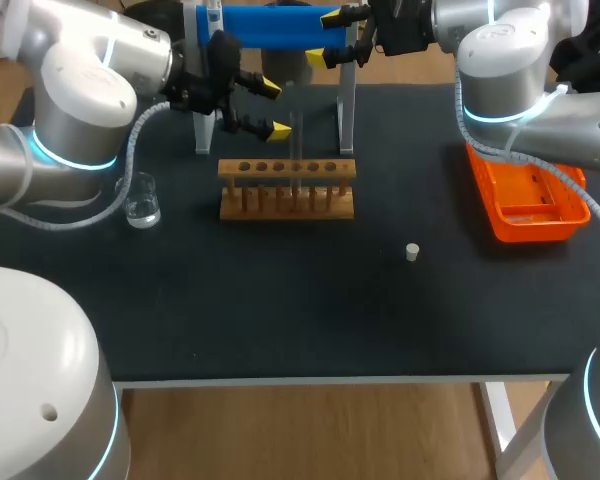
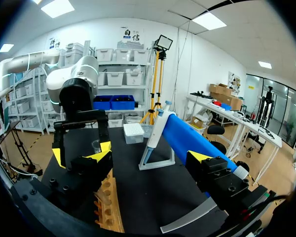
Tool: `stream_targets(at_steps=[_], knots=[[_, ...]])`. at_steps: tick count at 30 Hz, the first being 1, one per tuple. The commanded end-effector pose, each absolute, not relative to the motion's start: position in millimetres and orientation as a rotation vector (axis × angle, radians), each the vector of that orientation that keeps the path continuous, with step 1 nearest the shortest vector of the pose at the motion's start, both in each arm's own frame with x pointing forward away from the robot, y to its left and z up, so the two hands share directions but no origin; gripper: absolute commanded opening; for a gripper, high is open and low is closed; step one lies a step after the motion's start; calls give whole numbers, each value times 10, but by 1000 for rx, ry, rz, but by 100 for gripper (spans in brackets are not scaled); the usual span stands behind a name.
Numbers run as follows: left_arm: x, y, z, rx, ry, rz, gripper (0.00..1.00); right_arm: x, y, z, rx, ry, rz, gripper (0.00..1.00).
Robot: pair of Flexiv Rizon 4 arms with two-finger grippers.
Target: Invert the test tube, pick up the pipette, mount the tip to pipette, aspirate from beaker and dispense into the tube, eject the tip, return the pipette, and cap with the stopper.
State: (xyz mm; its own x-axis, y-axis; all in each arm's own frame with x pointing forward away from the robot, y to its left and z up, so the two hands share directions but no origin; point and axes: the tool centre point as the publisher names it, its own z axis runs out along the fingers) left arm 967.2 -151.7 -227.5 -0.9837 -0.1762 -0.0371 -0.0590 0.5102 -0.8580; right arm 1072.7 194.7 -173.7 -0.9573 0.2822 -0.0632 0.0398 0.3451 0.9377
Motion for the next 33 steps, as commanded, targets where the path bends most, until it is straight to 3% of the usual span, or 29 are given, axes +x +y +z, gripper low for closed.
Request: stream_targets(at_steps=[1,33], knots=[[9716,-1573,-2359,-222,2617,-1473,100,10720,1942,-1737,292,2392,1659,100],[9814,-1835,-2762,-277,2633,-1398,100,10720,1942,-1737,292,2392,1659,100]])
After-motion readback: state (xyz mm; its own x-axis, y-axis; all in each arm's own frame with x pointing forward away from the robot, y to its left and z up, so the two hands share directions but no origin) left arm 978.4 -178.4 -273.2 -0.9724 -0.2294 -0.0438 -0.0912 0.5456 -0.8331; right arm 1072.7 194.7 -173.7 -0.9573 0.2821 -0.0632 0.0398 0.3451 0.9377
